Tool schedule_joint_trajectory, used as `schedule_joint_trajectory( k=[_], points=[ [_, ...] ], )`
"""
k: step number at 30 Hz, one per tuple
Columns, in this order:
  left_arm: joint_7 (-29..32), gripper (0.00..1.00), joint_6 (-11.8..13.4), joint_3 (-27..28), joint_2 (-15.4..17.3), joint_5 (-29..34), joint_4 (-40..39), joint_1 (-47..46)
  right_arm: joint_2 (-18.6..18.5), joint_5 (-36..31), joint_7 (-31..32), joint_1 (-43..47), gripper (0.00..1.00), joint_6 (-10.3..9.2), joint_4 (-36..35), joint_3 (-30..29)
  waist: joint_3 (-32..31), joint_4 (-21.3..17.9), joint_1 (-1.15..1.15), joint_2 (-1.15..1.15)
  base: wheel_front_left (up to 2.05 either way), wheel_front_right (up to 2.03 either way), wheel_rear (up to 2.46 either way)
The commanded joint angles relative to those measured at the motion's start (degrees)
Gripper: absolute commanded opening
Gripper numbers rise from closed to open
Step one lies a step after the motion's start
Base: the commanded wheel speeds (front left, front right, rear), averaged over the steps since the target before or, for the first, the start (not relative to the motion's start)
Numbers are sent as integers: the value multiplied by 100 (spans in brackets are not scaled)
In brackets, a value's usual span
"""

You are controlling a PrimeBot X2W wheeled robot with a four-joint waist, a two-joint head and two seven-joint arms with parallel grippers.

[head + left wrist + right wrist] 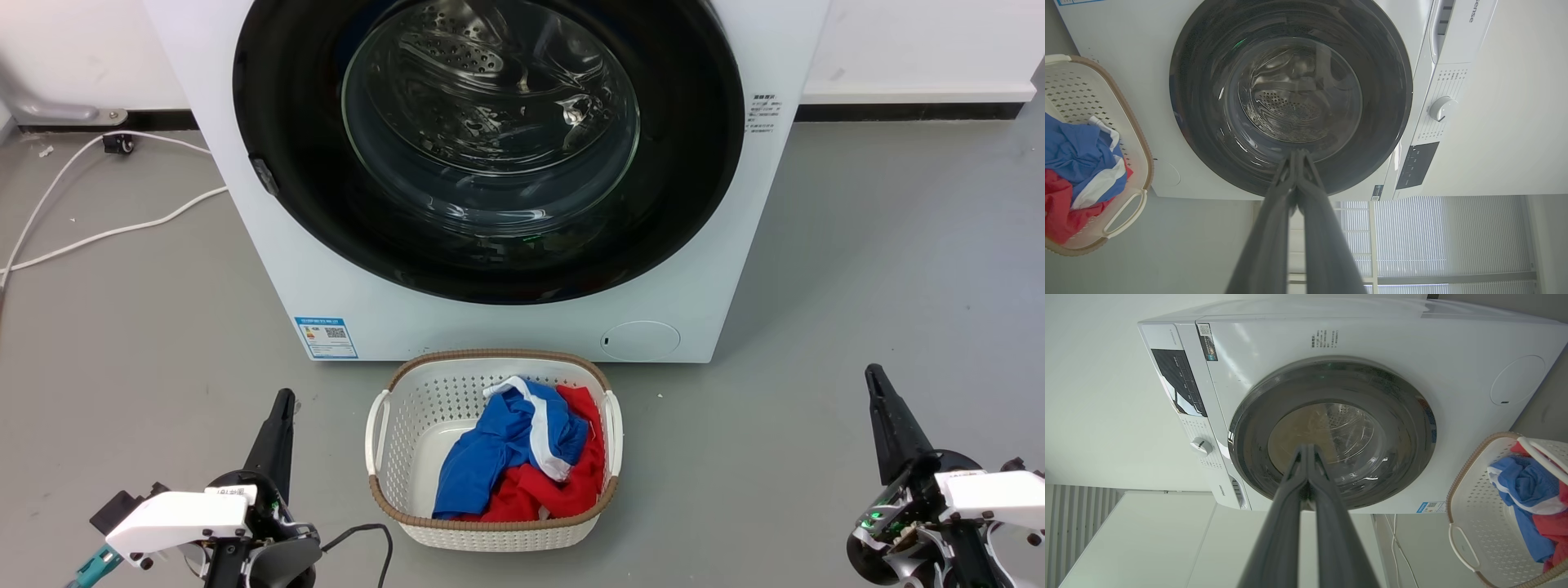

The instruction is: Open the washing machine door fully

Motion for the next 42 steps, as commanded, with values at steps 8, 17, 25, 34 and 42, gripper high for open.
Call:
schedule_joint_trajectory(
  k=[8,17,25,34,42],
  points=[
    [29,0,-16,22,-8,-23,9,-51,42,-30,50,-61,0,2,25,-45,-4,-2,0,0,0,0,0],
    [42,0,-16,32,-17,-9,8,-52,68,-62,83,-65,0,2,28,-79,-4,-2,0,0,0,0,0],
    [40,0,-16,39,-21,-3,8,-53,81,-86,99,-67,0,2,29,-99,-4,-2,0,0,0,0,0],
    [45,0,-16,46,-26,4,9,-54,98,-98,110,-70,0,2,30,-120,-4,-2,0,0,0,0,0],
    [51,0,-16,51,-31,11,9,-54,108,-114,131,-72,0,2,30,-138,-4,-2,0,0,0,0,0]
  ],
)
